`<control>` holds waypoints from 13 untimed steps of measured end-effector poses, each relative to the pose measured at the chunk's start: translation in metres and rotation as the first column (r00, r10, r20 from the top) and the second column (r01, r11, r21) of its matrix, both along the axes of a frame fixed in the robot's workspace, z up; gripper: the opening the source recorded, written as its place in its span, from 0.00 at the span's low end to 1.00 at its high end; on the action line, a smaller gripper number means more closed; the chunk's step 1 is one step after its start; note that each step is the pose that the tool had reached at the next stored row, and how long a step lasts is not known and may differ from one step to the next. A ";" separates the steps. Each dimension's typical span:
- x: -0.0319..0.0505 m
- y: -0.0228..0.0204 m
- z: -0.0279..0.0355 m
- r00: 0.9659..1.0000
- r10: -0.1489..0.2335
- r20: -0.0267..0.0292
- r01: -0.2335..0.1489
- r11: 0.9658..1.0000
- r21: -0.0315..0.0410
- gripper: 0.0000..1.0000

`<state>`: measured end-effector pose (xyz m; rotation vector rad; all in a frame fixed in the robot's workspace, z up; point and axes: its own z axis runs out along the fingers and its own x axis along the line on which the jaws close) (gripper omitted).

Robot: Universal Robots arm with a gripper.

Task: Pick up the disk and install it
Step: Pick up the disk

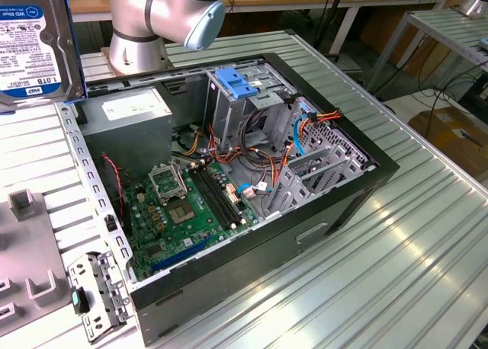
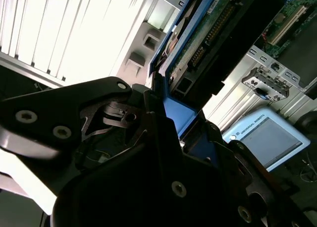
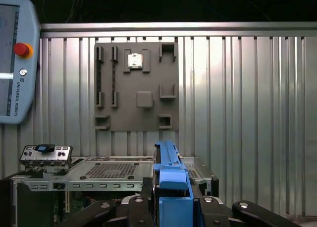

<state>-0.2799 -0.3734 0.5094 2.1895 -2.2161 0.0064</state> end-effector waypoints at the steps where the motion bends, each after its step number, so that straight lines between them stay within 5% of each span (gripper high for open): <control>1: 0.0004 -0.0013 0.0000 1.000 0.000 0.000 0.000 1.000 0.000 0.37; 8: 0.0035 -0.0119 -0.0004 1.000 0.000 0.000 0.000 1.000 0.002 0.37; 13: 0.0096 -0.0146 -0.0004 1.000 0.000 0.000 0.000 1.000 0.003 0.37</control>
